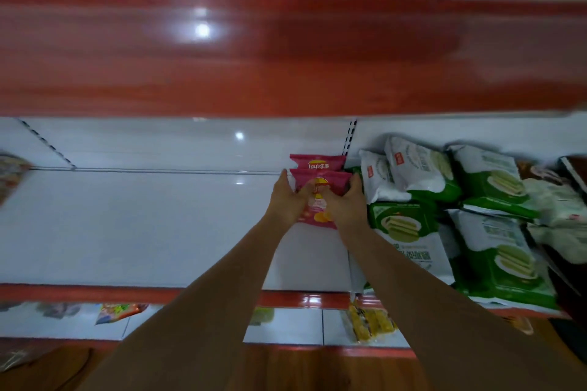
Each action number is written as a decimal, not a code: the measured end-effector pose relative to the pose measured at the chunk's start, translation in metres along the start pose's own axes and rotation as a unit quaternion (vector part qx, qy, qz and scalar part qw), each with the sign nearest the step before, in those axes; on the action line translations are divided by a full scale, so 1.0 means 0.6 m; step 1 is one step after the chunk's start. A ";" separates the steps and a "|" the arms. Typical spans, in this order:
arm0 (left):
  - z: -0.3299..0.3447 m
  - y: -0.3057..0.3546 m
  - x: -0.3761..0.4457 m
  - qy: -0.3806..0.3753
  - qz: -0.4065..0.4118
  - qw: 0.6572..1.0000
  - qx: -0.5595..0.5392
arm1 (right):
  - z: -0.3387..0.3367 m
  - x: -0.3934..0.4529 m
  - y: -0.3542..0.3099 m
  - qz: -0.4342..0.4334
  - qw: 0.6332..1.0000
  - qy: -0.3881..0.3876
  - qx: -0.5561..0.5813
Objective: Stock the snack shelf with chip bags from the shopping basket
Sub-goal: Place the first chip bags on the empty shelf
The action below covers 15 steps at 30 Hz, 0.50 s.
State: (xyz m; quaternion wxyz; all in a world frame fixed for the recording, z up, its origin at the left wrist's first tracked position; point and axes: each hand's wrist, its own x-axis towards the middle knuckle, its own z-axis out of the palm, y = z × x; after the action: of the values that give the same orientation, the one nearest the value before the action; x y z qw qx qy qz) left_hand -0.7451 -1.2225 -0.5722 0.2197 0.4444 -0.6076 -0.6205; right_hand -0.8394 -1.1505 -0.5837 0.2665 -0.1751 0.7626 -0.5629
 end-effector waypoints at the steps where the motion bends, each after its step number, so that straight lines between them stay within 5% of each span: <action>1: -0.009 0.011 -0.007 0.020 -0.021 0.999 0.036 | -0.006 -0.012 -0.017 -0.018 1.000 0.006 -0.014; 4: -0.028 0.047 -0.049 0.038 -0.034 0.993 0.109 | -0.032 -0.063 -0.074 -0.051 0.998 0.005 -0.035; 7: -0.030 0.109 -0.123 0.028 0.040 0.994 0.095 | -0.076 -0.137 -0.140 -0.078 0.996 0.014 -0.037; 10: -0.007 0.171 -0.198 -0.058 0.116 0.986 0.106 | -0.145 -0.224 -0.194 -0.078 0.997 0.025 -0.014; 15: 0.099 0.264 -0.356 -0.208 0.111 0.968 0.089 | -0.303 -0.377 -0.228 -0.039 0.992 0.118 -0.015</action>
State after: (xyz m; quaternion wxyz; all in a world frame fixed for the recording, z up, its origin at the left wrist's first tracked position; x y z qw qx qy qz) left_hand -0.7275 -1.0422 -0.3688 0.1159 0.2527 -0.7382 -0.6147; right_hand -0.7738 -0.9250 -0.3651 0.1494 -0.1413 0.7897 -0.5780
